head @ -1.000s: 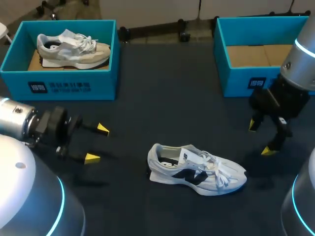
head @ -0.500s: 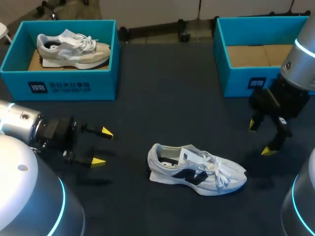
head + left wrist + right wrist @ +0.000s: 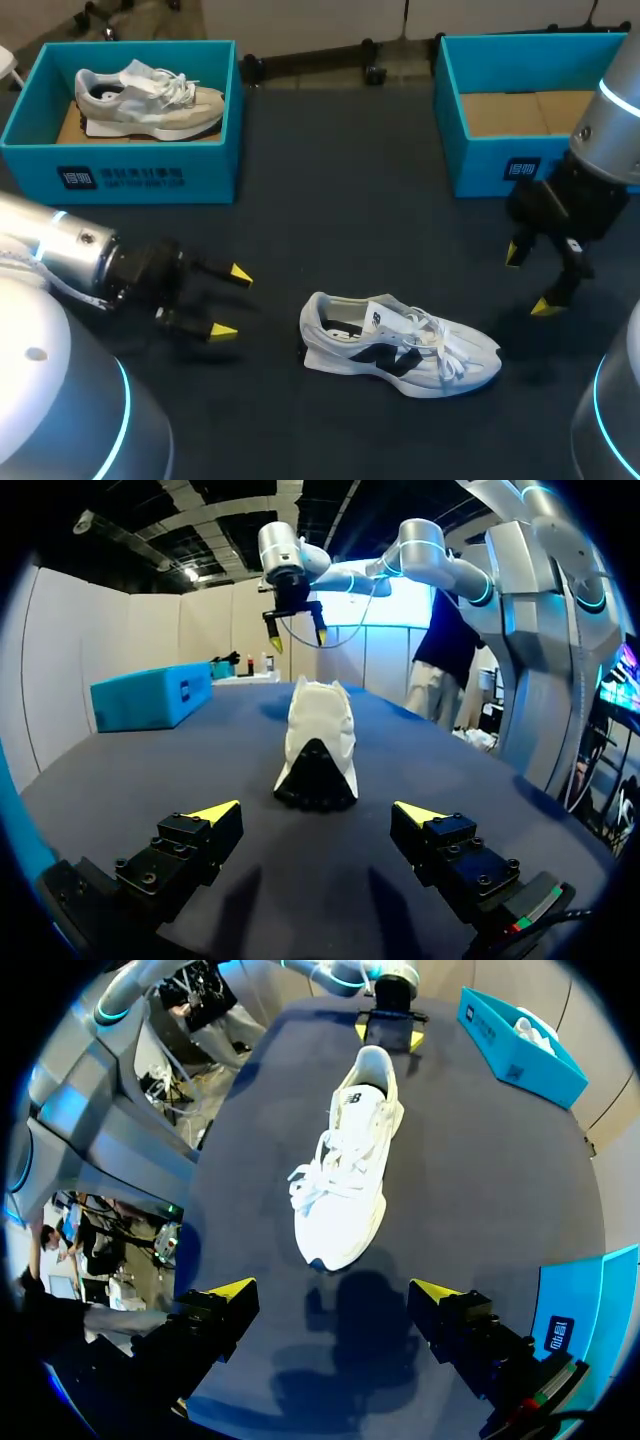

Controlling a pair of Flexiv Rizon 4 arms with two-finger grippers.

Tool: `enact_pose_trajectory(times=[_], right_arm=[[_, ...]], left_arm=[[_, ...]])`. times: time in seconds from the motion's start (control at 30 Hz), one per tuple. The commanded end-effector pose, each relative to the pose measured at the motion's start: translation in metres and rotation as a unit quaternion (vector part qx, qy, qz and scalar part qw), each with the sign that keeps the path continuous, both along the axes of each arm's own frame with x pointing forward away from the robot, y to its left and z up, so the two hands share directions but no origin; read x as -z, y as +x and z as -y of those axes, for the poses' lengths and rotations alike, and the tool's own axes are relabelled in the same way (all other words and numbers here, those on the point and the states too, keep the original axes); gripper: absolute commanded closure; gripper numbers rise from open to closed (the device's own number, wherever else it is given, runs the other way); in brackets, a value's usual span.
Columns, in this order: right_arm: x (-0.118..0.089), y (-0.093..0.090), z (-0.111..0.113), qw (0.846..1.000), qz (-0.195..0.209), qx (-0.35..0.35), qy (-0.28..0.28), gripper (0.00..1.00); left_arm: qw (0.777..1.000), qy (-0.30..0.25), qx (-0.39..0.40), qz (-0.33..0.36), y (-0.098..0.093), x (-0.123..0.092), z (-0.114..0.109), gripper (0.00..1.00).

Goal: Take the shoe out of the shoebox, open the shoe tongue, remove and reinsert the insole, then place the shoe into the shoebox

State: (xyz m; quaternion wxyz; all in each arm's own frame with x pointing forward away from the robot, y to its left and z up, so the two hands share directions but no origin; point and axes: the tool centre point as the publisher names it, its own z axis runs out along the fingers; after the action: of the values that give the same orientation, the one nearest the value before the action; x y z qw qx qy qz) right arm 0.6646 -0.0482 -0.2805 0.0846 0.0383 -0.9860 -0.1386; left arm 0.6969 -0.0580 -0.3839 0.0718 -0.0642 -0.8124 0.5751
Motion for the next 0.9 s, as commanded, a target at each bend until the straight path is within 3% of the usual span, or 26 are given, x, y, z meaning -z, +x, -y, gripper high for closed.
enact_pose_trajectory(times=[0.03, 0.9], right_arm=[[0.001, 0.000, 0.000, 1.000, 0.000, 0.000, -0.001, 0.00], [0.001, 0.000, 0.000, 1.000, 0.000, 0.000, -0.001, 0.00]], left_arm=[[1.000, -0.002, 0.011, -0.004, 0.002, 0.010, 0.016, 0.00], [0.999, -0.016, 0.040, -0.007, -0.023, 0.020, 0.067, 0.00]])
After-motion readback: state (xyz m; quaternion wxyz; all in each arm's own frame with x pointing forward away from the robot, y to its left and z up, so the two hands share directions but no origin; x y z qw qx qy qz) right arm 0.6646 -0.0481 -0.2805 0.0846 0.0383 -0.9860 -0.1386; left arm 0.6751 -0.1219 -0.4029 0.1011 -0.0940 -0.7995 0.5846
